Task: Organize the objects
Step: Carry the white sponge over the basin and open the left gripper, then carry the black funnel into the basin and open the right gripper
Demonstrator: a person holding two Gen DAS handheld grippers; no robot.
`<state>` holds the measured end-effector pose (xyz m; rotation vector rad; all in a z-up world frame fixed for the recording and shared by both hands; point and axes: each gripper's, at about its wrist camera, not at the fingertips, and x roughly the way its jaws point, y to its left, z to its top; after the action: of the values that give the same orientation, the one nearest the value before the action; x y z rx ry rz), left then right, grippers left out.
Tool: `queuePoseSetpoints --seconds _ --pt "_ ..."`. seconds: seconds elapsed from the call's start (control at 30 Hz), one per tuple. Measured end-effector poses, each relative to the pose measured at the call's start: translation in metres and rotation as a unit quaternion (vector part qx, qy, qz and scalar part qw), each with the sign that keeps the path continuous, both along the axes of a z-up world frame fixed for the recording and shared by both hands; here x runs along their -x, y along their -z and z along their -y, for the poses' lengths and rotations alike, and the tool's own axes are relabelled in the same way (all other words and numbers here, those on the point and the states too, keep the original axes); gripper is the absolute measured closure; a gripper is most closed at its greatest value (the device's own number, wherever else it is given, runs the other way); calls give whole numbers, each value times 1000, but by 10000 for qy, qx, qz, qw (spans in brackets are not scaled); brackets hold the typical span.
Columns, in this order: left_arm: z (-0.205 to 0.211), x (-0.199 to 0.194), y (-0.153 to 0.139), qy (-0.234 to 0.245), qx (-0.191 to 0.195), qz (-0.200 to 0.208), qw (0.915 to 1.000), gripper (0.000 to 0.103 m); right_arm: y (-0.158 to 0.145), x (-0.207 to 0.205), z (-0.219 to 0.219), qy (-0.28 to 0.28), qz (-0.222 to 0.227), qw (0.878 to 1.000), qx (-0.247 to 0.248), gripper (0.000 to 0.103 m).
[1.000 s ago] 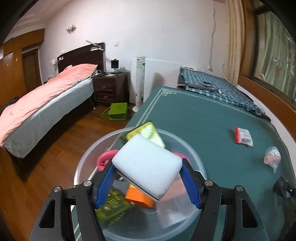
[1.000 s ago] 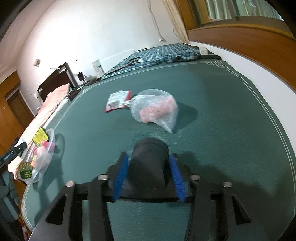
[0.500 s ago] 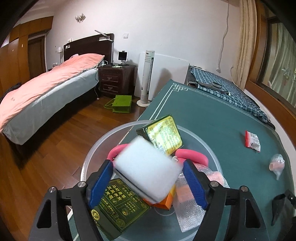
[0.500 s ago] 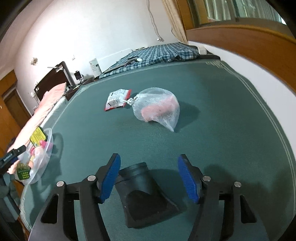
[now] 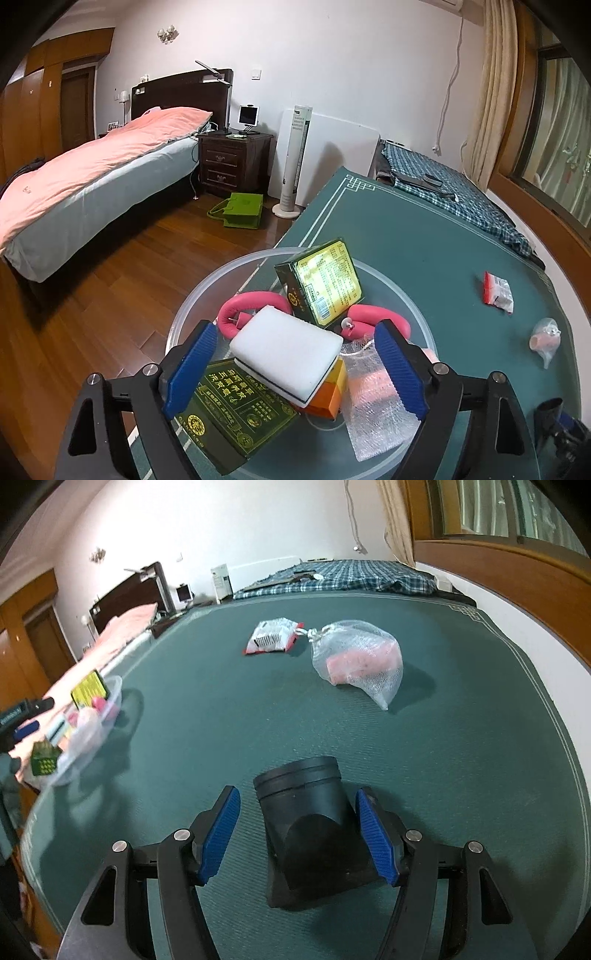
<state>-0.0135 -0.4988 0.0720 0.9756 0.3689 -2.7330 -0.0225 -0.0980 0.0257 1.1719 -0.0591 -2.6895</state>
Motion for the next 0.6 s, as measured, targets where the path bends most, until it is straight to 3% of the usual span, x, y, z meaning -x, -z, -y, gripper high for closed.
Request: queuePoseSetpoints --seconds 0.13,0.3,0.6 --pt "-2 -3 -2 41 16 -29 10000 13 8 5 4 36 65 9997 -237 39" --pt "2 -10 -6 -3 -24 -111 9999 13 9 6 9 15 -7 9992 -396 50" --pt "13 -25 -18 -119 -63 -335 9993 13 -12 8 40 -490 -130 9987 101 51"
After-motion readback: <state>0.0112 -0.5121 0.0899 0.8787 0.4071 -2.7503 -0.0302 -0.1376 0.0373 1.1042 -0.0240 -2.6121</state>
